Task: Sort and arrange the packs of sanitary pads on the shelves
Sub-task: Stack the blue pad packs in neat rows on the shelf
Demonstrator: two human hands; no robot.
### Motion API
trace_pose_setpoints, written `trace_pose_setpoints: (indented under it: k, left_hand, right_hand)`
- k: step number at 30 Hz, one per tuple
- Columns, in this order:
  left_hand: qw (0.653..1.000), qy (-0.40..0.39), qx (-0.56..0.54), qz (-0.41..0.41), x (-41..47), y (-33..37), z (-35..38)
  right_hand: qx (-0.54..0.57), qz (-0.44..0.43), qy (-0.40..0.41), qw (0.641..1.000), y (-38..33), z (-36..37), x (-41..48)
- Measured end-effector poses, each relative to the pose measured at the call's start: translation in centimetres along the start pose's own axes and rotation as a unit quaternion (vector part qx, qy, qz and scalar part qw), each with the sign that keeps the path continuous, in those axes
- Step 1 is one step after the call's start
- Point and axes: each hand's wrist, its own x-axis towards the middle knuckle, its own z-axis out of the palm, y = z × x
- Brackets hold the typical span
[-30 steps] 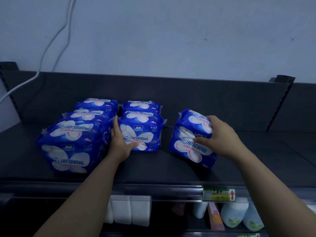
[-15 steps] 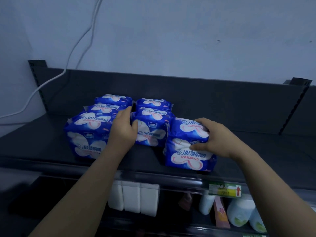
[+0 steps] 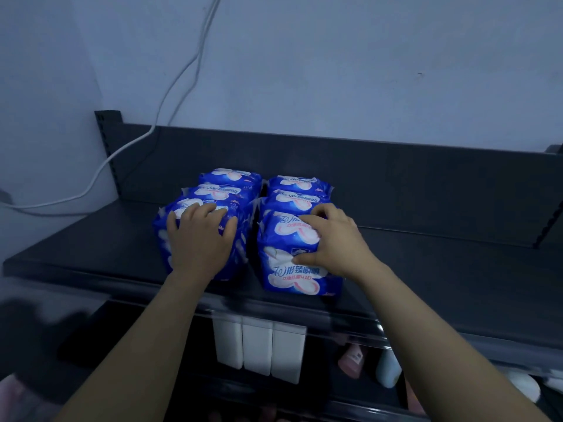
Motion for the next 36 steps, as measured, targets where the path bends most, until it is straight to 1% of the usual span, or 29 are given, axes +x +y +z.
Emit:
trace_pose_setpoints:
  k: [2,4,7,8,13,20,28,31,36]
  left_hand:
    - [1.0,0.001,-0.003,-0.002,-0.2,-0.1,0.4]
    - [1.0,-0.001,-0.011,-0.005,-0.2,-0.1,0.6]
    - [1.0,0.0,-0.013,-0.009,-0.2,-0.3,0.8]
    - [1.0,0.0,-0.013,-0.01,-0.2,-0.3,0.9]
    - [1.0,-0.003,-0.014,-0.012,-0.4,-0.1,1.1]
    - [1.0,-0.003,-0.014,-0.014,-0.3,-0.2,1.1]
    - [1.0,-0.013,-0.002,-0.013,-0.1,0.9,0.3]
    - [1.0,-0.004,-0.024,-0.012,-0.4,1.9,-0.6]
    - [0.998,-0.021,-0.056,-0.009,-2.5,4.5,-2.2]
  right_hand:
    - [-0.011,0.006,0.02,1.0,-0.1,0.1,-0.5]
    - [0.004,0.032,0.011,0.999,0.6,-0.2,-1.1]
    - [0.148,0.095,-0.02,0.984,1.8,-0.6,-1.9]
    - [0.177,0.101,-0.024,0.979,2.0,-0.4,-2.1]
    - [0.206,0.084,-0.01,0.975,1.5,1.3,-1.7]
    - [0.204,0.08,-0.022,0.976,1.2,2.2,-0.7]
    - [0.172,0.053,-0.017,0.983,1.4,2.2,-1.2]
    - [0.142,0.04,0.005,0.989,1.8,1.3,-1.8]
    - [0.103,-0.006,0.053,0.993,2.2,-0.2,-3.3]
